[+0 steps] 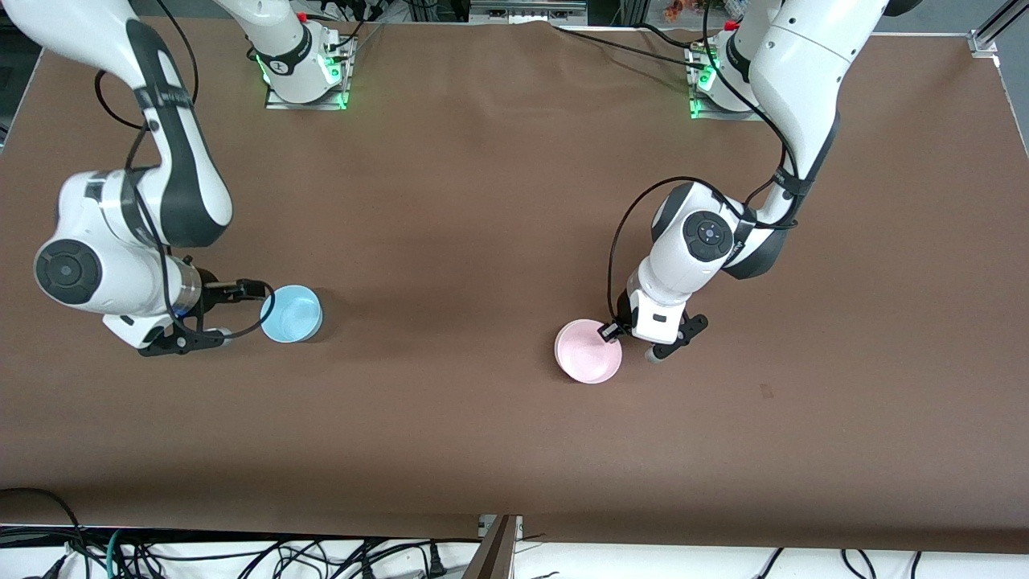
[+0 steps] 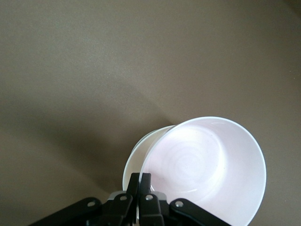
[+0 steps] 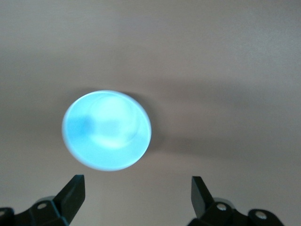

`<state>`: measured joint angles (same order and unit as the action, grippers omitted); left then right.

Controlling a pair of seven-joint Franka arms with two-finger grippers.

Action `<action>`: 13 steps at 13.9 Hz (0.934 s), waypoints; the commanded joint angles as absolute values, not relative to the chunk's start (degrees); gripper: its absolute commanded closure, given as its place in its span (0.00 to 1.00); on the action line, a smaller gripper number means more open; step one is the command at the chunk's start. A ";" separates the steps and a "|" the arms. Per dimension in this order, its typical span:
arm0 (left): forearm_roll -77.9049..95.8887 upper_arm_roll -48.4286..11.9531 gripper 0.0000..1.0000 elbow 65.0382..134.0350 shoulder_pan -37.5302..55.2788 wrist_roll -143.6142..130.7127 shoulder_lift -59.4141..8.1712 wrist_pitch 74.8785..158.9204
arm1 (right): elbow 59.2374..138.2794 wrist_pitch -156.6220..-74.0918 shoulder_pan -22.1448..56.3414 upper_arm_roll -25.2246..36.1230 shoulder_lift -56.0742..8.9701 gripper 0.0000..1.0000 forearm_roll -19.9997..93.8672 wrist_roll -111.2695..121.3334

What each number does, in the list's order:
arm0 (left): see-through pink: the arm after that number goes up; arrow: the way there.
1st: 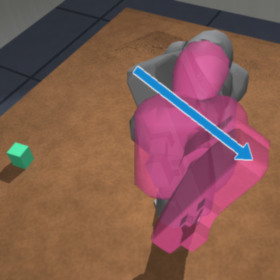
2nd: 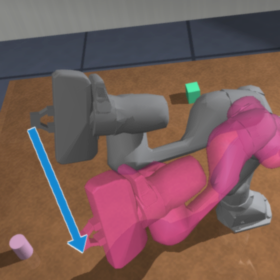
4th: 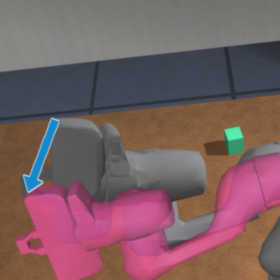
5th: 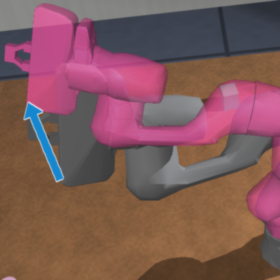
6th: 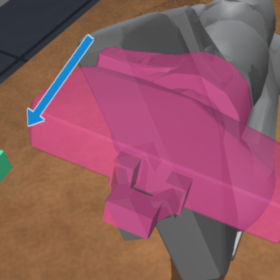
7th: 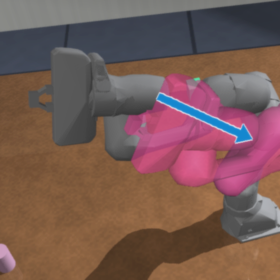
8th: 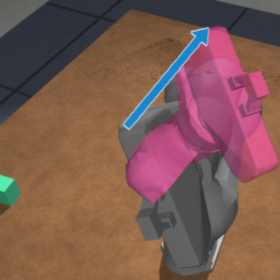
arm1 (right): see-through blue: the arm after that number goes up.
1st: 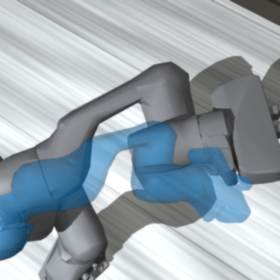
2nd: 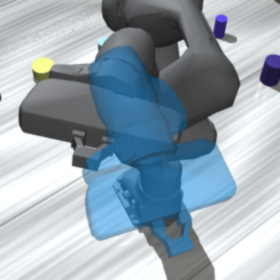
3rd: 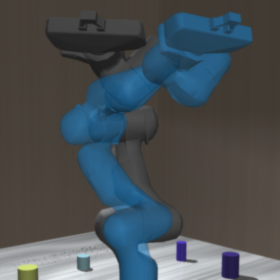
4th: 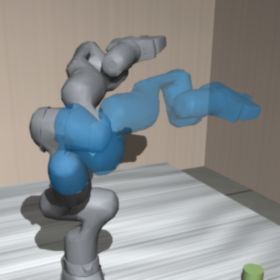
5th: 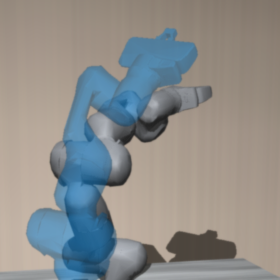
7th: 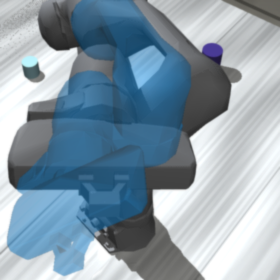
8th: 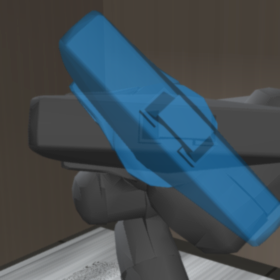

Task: Stack pink and blue bowls on white bowl
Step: 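Lower the right gripper and grasp the blue bowl's rim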

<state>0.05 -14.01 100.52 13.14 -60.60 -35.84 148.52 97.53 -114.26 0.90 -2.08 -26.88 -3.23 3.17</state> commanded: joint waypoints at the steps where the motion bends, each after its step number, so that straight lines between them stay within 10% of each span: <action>1: -1.32 -13.36 1.00 100.46 13.71 -62.14 -35.94 149.06 | 98.79 -121.00 -0.96 -2.55 -30.04 0.00 -2.99 2.64; 8: -1.32 -13.10 1.00 100.46 14.06 -62.23 -36.91 149.24 | 99.14 -126.56 -1.93 -2.55 -34.98 0.01 1.67 2.46; 11: -3.16 -13.01 1.00 100.46 14.15 -63.10 -37.53 149.33 | 100.63 -128.58 -1.67 -2.81 -35.07 0.51 1.76 2.29; 13: -3.34 -13.01 1.00 100.46 14.15 -63.72 -37.79 150.81 | 100.81 -128.50 -1.32 -2.99 -35.16 0.59 1.85 0.54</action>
